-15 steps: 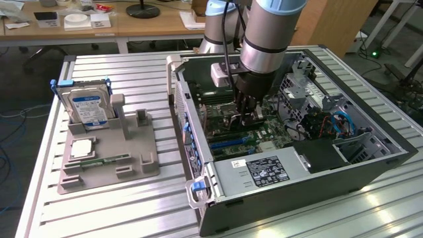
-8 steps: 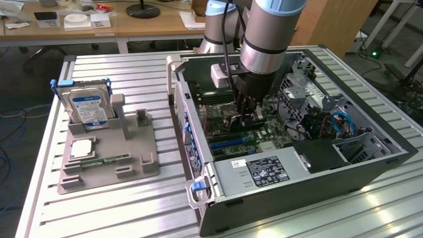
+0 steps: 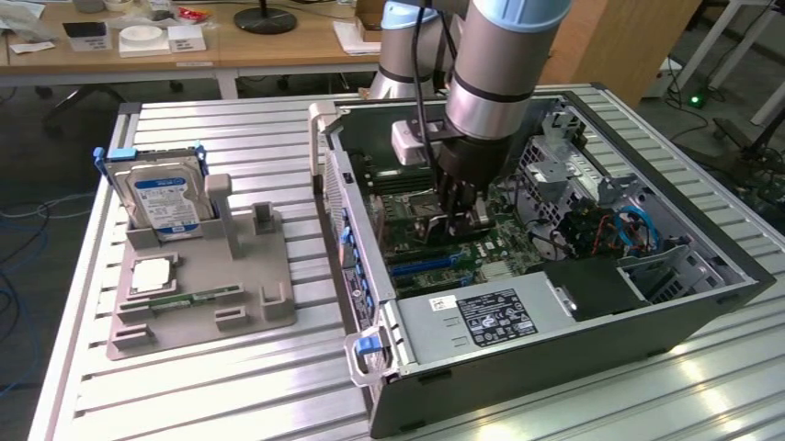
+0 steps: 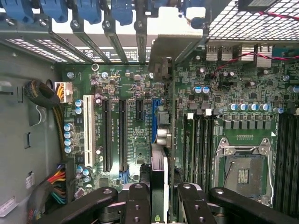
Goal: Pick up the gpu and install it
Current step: 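Insert the gpu into the slot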
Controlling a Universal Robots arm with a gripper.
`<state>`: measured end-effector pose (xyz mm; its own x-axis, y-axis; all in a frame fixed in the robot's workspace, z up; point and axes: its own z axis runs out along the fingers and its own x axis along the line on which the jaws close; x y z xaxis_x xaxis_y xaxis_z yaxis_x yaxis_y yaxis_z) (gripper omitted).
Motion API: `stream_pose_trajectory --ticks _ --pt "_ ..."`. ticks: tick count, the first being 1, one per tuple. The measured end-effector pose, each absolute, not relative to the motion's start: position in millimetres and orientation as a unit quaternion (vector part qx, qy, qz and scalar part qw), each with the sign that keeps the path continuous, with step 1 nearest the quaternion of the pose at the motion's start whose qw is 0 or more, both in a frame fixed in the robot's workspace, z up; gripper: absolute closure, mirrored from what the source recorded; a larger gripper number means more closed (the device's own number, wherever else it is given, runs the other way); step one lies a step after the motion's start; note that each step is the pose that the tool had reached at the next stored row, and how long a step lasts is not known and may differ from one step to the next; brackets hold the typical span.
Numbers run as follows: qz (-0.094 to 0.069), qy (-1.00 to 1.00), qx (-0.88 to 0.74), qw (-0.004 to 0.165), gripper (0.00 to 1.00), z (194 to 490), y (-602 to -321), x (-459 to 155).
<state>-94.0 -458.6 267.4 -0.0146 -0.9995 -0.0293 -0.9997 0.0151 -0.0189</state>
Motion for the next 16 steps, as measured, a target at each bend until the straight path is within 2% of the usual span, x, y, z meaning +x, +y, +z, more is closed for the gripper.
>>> stream_pose_trajectory --ticks 16 --pt "0.004 0.712 -0.702 0.017 0.73 259.2 -460.9 -97.9"
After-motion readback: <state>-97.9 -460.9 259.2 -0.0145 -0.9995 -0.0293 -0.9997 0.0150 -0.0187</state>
